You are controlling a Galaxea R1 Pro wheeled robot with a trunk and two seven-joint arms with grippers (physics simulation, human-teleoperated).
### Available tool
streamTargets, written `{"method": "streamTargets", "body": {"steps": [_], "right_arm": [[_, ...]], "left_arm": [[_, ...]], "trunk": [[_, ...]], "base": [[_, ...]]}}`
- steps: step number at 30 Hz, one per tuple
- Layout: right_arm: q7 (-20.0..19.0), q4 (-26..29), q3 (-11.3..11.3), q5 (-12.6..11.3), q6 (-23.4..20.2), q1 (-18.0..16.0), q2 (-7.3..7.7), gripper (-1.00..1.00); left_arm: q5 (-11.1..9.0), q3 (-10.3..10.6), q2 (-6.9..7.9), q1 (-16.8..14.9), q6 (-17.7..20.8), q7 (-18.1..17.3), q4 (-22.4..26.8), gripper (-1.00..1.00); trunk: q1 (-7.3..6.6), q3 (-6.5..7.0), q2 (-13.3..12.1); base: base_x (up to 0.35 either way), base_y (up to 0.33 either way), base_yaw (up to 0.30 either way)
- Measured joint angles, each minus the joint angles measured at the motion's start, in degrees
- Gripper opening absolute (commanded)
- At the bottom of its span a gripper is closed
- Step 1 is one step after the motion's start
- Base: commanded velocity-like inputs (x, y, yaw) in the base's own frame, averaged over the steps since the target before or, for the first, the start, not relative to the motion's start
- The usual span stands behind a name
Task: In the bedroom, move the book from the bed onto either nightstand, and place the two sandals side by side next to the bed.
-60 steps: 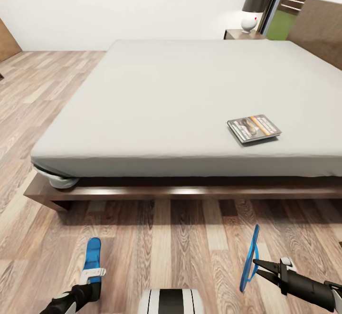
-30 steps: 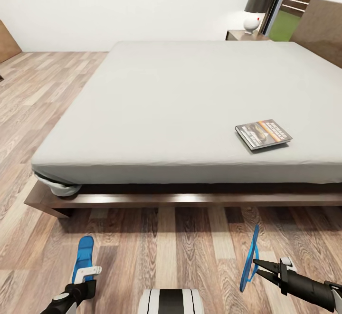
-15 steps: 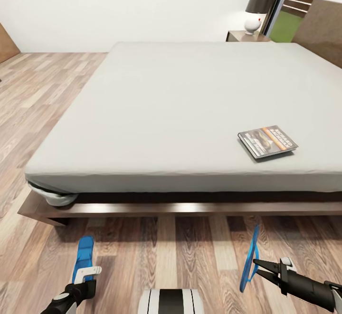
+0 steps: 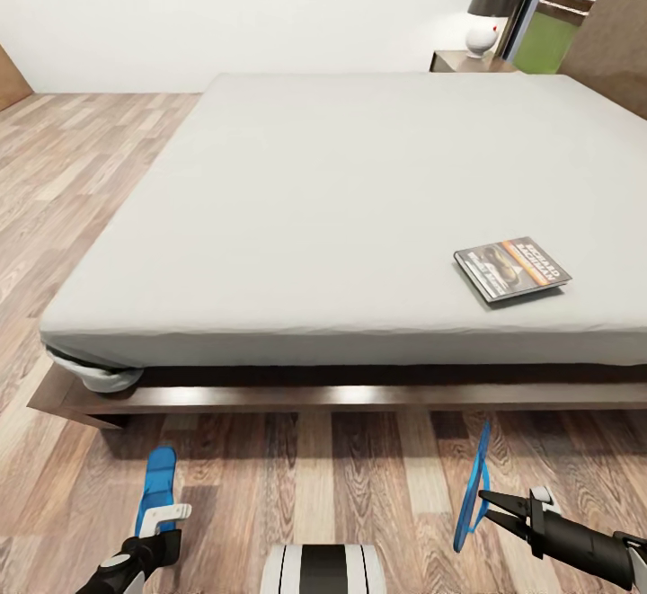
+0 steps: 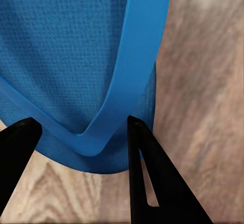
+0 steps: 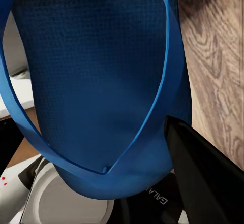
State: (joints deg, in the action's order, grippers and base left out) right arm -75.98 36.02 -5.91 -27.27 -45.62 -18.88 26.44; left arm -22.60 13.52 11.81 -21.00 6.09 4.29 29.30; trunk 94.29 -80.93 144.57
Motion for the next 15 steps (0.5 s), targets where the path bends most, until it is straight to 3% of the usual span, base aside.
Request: {"method": "streamTargets", "body": {"steps": [15], "right_arm": [[0.0, 0.0, 0.03, 0.0, 0.0, 0.0, 0.0, -1.0]], "left_arm": [[-0.01, -0.01, 0.06, 0.0, 0.0, 0.1, 0.0, -1.0]], "trunk": [[0.39, -3.32, 0.2]], "base": [[0.0, 0.0, 0.0]]}}
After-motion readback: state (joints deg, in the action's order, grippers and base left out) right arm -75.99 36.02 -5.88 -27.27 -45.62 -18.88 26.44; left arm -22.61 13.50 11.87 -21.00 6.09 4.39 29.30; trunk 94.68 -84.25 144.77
